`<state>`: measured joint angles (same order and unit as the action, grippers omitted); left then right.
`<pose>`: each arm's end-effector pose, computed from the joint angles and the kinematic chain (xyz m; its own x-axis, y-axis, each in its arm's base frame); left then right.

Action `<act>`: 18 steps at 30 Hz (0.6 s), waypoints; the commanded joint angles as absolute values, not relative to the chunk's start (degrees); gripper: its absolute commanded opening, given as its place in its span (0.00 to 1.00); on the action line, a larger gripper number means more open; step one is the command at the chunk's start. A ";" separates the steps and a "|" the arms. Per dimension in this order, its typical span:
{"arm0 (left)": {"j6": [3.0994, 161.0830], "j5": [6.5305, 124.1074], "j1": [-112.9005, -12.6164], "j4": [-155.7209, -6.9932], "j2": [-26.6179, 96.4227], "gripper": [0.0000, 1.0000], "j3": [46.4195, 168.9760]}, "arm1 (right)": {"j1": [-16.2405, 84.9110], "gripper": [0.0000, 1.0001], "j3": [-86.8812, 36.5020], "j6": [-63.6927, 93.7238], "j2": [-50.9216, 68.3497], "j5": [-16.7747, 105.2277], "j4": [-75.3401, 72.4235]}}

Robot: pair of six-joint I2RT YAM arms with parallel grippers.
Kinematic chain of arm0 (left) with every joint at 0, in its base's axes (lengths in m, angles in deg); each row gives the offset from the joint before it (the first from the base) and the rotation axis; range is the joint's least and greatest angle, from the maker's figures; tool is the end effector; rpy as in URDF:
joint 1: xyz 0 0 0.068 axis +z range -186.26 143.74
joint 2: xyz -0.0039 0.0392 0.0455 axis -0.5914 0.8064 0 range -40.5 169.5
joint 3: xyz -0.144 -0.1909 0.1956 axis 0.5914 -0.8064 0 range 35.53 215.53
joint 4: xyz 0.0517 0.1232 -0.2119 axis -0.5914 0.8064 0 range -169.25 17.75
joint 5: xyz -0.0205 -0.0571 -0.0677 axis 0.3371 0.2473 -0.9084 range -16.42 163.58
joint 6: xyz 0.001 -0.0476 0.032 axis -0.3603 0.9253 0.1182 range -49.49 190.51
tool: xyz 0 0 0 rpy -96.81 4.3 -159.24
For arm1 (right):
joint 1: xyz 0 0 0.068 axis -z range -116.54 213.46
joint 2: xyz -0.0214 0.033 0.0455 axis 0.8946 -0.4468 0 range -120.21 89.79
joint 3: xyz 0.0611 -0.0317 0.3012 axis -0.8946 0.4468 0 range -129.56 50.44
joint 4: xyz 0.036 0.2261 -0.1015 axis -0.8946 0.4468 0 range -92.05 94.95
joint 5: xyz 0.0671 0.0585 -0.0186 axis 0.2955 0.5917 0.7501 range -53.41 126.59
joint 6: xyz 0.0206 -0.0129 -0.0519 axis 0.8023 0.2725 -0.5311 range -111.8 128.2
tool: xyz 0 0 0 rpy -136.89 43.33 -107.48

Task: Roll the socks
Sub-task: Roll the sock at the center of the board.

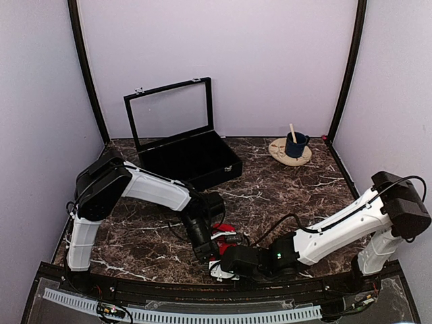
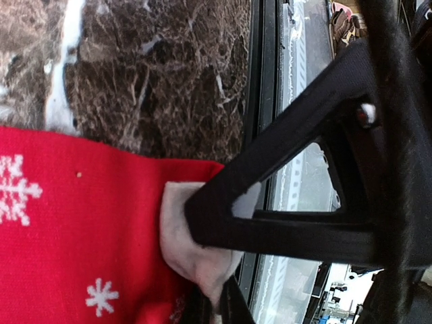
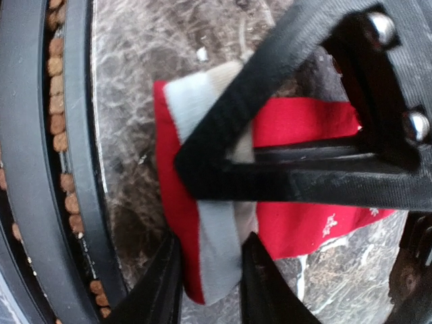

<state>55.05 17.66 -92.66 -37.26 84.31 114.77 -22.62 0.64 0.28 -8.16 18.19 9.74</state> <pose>0.1945 -0.3537 0.1395 -0.4033 0.8769 -0.2615 0.6160 0.0488 -0.7863 0.0346 0.3167 0.1807 0.0704 -0.8859 -0.4585 -0.9351 0.1014 -0.3395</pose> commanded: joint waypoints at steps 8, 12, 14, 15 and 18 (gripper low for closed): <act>55.06 20.00 -91.96 -36.01 84.71 0.12 115.70 | -20.78 0.03 1.23 2.31 -7.38 21.98 11.28; 56.39 21.21 -91.73 -37.07 84.12 0.24 114.54 | -20.57 0.00 2.20 3.63 -6.82 22.75 11.31; 57.54 21.84 -91.64 -38.60 83.09 0.29 113.26 | -20.56 0.00 2.64 4.22 -6.59 23.03 11.31; 58.32 22.10 -91.56 -40.07 82.37 0.30 112.43 | -20.56 0.00 2.91 4.51 -6.50 23.21 11.31; 60.59 22.51 -90.96 -43.10 80.32 0.33 110.20 | -20.56 0.00 3.59 5.15 -6.18 23.55 11.12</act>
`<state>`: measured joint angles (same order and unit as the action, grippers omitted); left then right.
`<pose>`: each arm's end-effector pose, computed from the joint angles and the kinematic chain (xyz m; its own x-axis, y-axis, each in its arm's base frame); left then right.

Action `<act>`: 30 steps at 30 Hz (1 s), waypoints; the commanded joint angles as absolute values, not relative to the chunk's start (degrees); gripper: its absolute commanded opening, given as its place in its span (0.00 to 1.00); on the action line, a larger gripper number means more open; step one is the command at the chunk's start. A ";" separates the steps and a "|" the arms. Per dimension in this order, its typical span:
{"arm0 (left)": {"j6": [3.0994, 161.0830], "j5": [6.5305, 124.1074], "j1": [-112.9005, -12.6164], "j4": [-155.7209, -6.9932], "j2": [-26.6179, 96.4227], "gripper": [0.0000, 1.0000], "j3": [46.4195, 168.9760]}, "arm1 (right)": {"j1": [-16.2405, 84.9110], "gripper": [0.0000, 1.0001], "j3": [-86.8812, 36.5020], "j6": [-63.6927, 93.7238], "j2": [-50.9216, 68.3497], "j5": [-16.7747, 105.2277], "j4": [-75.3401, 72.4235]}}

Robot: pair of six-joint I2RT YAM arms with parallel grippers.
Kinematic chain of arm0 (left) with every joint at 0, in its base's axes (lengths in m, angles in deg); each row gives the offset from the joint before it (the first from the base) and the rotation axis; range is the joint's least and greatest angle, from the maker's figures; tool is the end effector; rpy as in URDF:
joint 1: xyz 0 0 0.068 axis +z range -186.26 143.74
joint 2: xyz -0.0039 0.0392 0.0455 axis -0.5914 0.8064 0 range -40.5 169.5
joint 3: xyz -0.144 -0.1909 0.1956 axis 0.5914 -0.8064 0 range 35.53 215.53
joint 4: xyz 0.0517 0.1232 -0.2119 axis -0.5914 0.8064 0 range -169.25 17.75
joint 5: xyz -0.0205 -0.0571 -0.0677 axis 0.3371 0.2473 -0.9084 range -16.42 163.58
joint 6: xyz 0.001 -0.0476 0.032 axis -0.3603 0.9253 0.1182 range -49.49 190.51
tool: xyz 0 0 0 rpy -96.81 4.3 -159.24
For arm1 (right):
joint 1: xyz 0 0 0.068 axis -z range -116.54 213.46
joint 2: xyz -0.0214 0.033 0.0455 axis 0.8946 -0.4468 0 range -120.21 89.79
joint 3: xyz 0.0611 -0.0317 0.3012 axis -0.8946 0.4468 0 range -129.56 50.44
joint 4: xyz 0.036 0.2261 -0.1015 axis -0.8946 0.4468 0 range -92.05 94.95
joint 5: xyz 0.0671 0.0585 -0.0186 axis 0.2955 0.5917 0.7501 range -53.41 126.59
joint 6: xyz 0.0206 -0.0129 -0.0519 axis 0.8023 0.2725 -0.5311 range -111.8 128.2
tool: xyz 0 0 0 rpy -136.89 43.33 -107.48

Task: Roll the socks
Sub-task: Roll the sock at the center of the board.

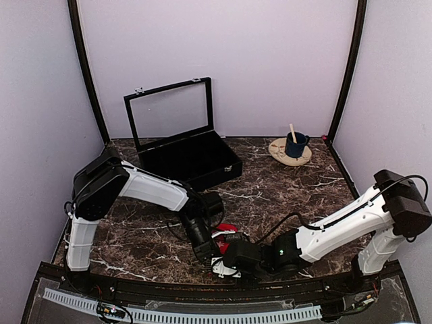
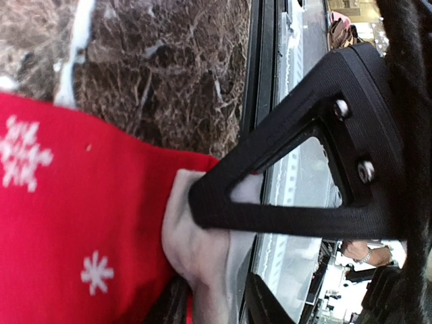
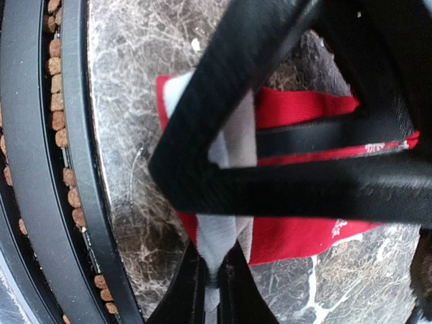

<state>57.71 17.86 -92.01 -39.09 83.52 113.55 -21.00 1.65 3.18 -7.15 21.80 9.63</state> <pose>0.1974 -0.3497 0.1404 -0.4375 0.8644 -0.2479 0.6087 0.0818 -0.7892 0.0406 0.3111 0.1809 0.0000 -0.8766 -0.4813 -0.9537 0.1448 -0.2637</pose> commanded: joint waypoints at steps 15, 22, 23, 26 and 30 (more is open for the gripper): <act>69.96 24.15 -89.09 -55.73 71.38 0.35 100.11 | -19.06 0.00 3.34 6.73 -6.10 26.08 10.55; 73.93 29.00 -88.91 -61.74 65.85 0.35 95.42 | -16.79 0.00 2.18 8.38 -5.93 30.01 11.15; 74.66 30.27 -88.91 -62.68 65.05 0.36 94.62 | -16.44 0.00 1.94 8.65 -5.92 30.67 11.29; 76.07 34.69 -88.91 -64.89 62.64 0.35 92.02 | -15.28 0.00 1.06 9.22 -6.00 33.44 11.81; 77.47 39.21 -88.91 -67.42 59.79 0.35 88.33 | -13.67 0.00 0.02 9.59 -6.20 36.63 12.88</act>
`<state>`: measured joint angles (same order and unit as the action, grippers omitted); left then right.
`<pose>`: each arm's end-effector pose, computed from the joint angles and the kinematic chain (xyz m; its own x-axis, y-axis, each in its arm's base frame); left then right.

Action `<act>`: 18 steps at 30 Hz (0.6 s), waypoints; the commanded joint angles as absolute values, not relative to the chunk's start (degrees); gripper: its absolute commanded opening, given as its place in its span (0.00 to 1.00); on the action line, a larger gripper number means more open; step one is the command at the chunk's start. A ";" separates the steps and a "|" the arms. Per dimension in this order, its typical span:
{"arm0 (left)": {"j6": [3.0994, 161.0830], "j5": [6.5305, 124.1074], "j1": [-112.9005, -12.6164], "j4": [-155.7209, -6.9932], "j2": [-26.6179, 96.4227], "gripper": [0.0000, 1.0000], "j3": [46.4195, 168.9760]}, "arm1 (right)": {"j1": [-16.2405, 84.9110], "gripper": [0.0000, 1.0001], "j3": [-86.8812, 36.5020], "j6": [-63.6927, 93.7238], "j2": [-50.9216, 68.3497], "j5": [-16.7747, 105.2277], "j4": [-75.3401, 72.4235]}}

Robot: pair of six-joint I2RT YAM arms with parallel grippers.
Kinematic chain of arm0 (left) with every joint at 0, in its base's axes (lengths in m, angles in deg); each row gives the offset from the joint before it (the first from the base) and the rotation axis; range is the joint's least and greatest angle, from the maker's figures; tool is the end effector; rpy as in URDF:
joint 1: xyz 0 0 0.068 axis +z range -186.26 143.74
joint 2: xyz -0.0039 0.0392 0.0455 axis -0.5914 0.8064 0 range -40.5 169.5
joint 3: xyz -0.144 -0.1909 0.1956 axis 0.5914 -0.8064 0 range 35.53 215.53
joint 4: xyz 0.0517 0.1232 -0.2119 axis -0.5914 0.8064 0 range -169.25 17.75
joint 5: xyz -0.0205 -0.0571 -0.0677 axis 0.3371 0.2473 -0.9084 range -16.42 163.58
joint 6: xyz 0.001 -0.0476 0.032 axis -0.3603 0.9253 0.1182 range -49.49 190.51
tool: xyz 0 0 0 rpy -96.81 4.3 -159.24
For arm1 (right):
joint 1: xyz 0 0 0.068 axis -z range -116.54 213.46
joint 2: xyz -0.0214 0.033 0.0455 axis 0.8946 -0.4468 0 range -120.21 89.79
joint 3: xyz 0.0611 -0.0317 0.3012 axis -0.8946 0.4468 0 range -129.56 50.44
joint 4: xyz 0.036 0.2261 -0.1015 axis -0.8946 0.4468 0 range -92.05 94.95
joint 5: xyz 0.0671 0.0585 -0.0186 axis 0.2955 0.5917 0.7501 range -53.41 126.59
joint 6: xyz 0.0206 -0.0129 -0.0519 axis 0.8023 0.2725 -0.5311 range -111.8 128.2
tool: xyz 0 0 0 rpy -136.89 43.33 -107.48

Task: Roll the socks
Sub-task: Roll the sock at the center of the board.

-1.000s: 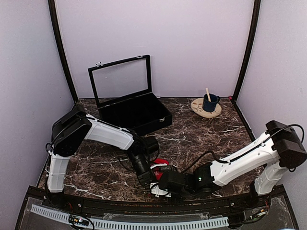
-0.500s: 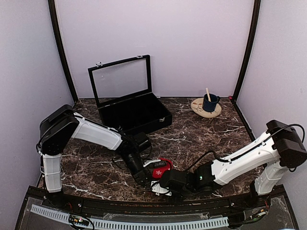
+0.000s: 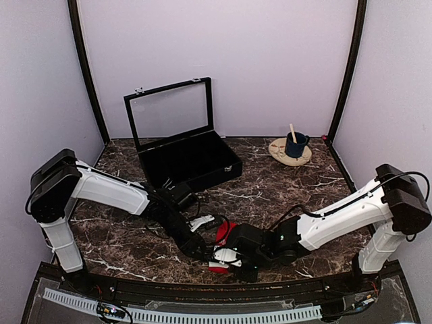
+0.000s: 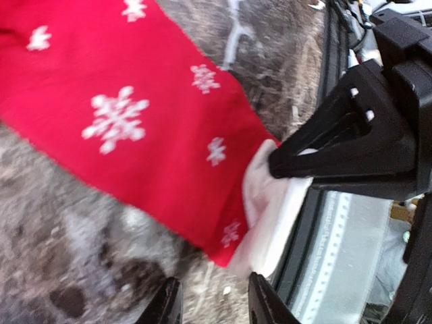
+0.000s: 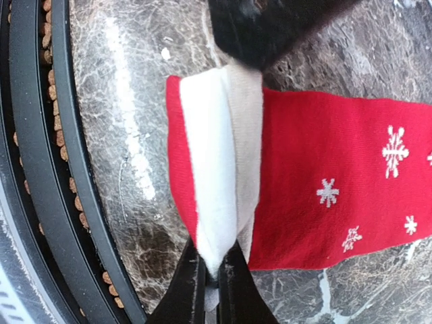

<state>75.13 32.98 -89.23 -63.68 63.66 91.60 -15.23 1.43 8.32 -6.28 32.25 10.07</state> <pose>0.1840 -0.2879 0.1780 -0.6008 0.6949 -0.3952 0.7340 0.2836 -0.6171 0.0645 0.3066 0.1848 -0.1705 -0.8416 -0.5124 -0.9698 0.2353 -0.0638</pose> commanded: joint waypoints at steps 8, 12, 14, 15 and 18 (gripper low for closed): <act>80.68 49.40 -88.91 -74.03 51.69 0.36 80.49 | -10.70 0.00 -1.08 10.29 -6.13 43.68 15.28; 81.88 54.17 -89.03 -77.40 46.13 0.36 75.89 | -9.01 0.00 -2.69 10.13 -7.61 48.60 18.06; 81.97 56.00 -89.37 -78.50 43.10 0.36 73.66 | -8.20 0.00 -3.41 10.13 -8.76 51.70 19.20; 81.73 57.09 -89.79 -78.62 41.59 0.36 72.79 | -7.72 0.00 -3.77 10.26 -9.20 53.13 19.70; 79.95 61.70 -93.55 -78.64 37.35 0.35 70.85 | -5.84 0.00 -4.28 10.97 -10.24 57.89 20.23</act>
